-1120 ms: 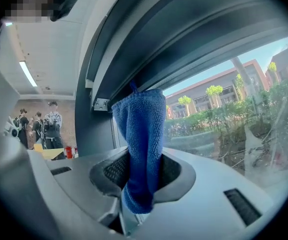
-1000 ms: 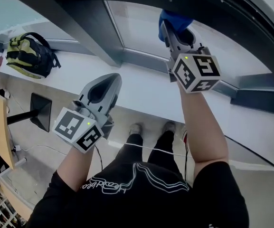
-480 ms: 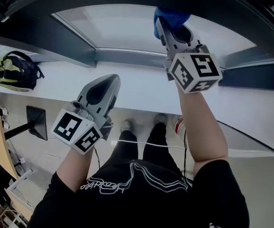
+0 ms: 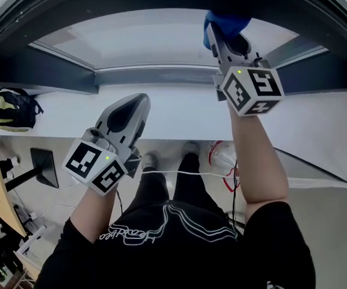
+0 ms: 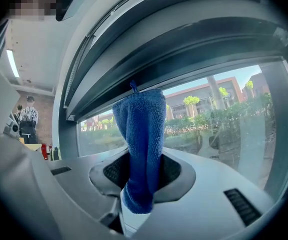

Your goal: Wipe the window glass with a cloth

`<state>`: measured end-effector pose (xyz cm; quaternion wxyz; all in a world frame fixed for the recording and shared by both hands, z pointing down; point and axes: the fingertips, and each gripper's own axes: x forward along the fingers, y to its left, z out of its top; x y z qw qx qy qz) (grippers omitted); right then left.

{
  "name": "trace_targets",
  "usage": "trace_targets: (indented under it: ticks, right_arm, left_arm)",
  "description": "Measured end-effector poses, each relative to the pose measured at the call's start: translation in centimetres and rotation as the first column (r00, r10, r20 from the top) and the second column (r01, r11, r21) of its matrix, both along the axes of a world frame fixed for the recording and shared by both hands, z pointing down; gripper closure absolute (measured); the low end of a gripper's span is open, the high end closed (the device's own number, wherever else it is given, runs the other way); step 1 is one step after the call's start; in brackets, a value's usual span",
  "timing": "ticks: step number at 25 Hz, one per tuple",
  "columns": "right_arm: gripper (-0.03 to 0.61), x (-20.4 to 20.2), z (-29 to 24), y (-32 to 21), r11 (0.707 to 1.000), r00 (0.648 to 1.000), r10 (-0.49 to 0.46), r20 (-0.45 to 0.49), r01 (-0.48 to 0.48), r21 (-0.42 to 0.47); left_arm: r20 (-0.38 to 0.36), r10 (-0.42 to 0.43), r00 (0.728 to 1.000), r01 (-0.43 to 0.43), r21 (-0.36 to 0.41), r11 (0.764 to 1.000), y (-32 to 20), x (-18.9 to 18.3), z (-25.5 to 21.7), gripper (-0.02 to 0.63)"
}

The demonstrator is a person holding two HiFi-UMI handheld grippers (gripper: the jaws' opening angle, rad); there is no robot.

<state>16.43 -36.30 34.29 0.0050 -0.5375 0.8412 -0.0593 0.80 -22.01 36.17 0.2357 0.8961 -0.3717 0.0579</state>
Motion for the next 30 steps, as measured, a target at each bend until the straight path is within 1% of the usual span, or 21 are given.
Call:
trace_targets:
  ticks: [5, 9, 13, 17, 21, 26, 30]
  right_arm:
    - [0.485, 6.4, -0.6, 0.3, 0.998, 0.998, 0.069, -0.009, -0.069, 0.004]
    - [0.485, 10.9, -0.6, 0.4, 0.994, 0.994, 0.108, -0.016, -0.108, 0.004]
    - [0.485, 15.8, -0.3, 0.8, 0.984, 0.983, 0.18, -0.02, -0.18, -0.001]
    - [0.485, 20.6, -0.3, 1.4, 0.966, 0.966, 0.258, -0.014, -0.258, -0.008]
    - [0.485, 24.5, 0.1, 1.8, 0.947, 0.947, 0.321, -0.015, -0.322, -0.019]
    - [0.485, 28.6, 0.4, 2.5, 0.913, 0.913, 0.407, -0.003, -0.407, -0.031]
    - [0.485, 30.3, 0.6, 2.7, 0.892, 0.893, 0.45, 0.019, -0.449, -0.043]
  left_arm:
    - [0.0, 0.045, 0.999, -0.045, -0.001, 0.999, 0.0, 4.5, -0.4, 0.609]
    - [0.003, 0.054, 0.999, -0.054, 0.001, 0.999, -0.3, 7.5, -0.5, 0.609]
    - [-0.003, 0.077, 0.997, -0.077, 0.003, 0.997, -0.9, 10.2, -0.9, 0.609]
    - [-0.002, 0.103, 0.995, -0.103, 0.004, 0.995, -1.2, 12.6, -1.0, 0.609]
    - [-0.008, 0.126, 0.992, -0.126, -0.002, 0.992, -1.1, 15.1, -0.7, 0.609]
    - [-0.013, 0.163, 0.987, -0.163, 0.0, 0.987, -0.7, 17.6, -1.1, 0.609]
    - [-0.009, 0.187, 0.982, -0.187, 0.006, 0.982, -0.3, 18.6, -1.2, 0.609]
